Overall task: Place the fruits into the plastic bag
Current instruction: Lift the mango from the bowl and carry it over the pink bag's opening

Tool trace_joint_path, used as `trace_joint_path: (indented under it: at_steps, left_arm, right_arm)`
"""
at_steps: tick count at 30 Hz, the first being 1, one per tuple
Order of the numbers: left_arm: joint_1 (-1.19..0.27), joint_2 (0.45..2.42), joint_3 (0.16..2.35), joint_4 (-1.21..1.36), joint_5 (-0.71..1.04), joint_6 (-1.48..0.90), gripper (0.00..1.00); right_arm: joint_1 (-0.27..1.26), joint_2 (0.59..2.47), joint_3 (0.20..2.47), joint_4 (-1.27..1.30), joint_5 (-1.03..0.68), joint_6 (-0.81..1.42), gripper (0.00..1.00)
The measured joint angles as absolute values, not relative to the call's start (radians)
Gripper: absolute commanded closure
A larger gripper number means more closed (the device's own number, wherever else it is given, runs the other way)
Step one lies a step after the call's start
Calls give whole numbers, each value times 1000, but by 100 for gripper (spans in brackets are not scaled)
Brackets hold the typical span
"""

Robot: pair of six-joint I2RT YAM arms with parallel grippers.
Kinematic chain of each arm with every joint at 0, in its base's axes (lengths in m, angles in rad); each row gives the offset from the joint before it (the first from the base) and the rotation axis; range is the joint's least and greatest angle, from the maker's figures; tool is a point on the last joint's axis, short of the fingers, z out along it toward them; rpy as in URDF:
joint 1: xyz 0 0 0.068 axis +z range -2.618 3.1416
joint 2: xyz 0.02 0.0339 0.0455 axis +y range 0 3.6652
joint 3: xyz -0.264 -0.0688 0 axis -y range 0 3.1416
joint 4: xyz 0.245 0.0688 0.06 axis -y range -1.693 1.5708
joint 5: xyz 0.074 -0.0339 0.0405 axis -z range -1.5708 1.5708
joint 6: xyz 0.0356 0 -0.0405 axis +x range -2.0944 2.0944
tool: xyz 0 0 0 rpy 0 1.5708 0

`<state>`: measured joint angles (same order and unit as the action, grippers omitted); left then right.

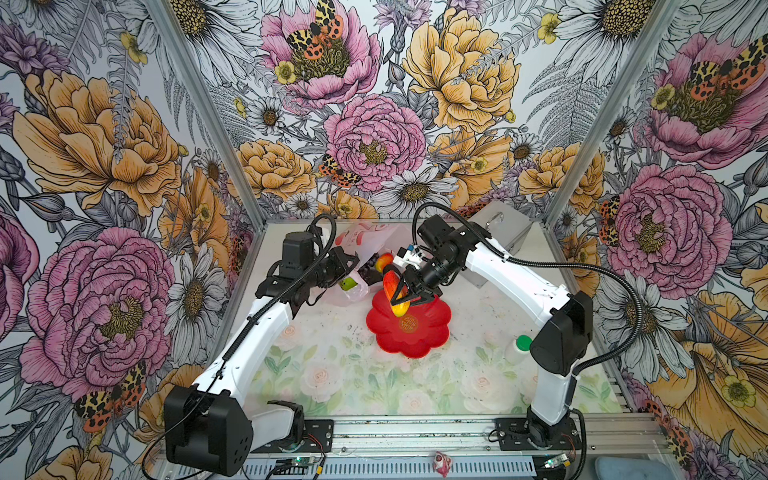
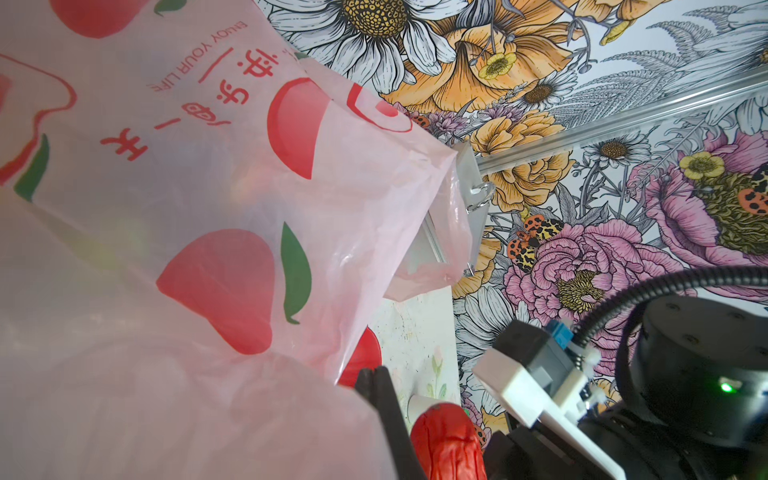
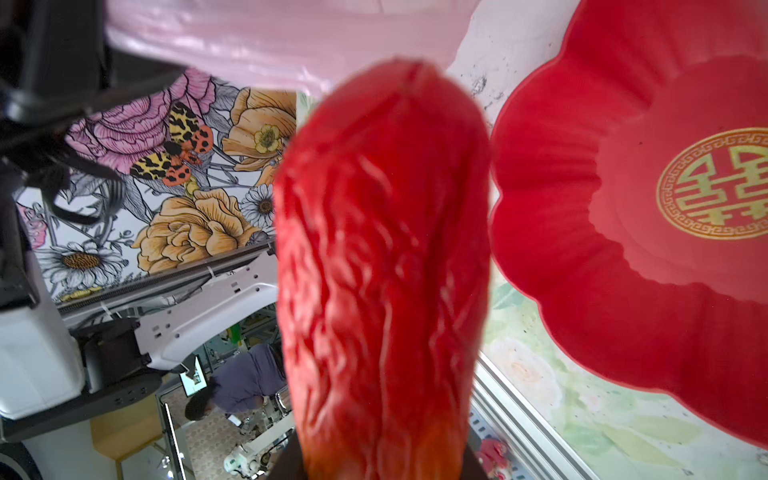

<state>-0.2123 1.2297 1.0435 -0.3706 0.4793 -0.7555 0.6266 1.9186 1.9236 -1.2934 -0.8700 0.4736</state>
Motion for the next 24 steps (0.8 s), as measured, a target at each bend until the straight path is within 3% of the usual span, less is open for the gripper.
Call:
trace_joint_path:
  at_steps: [24]
  left_arm:
    - [-265,1147,998,-369,433,-760,100]
  right_arm:
    - [594,2327,2413,-1211,-844,652,80]
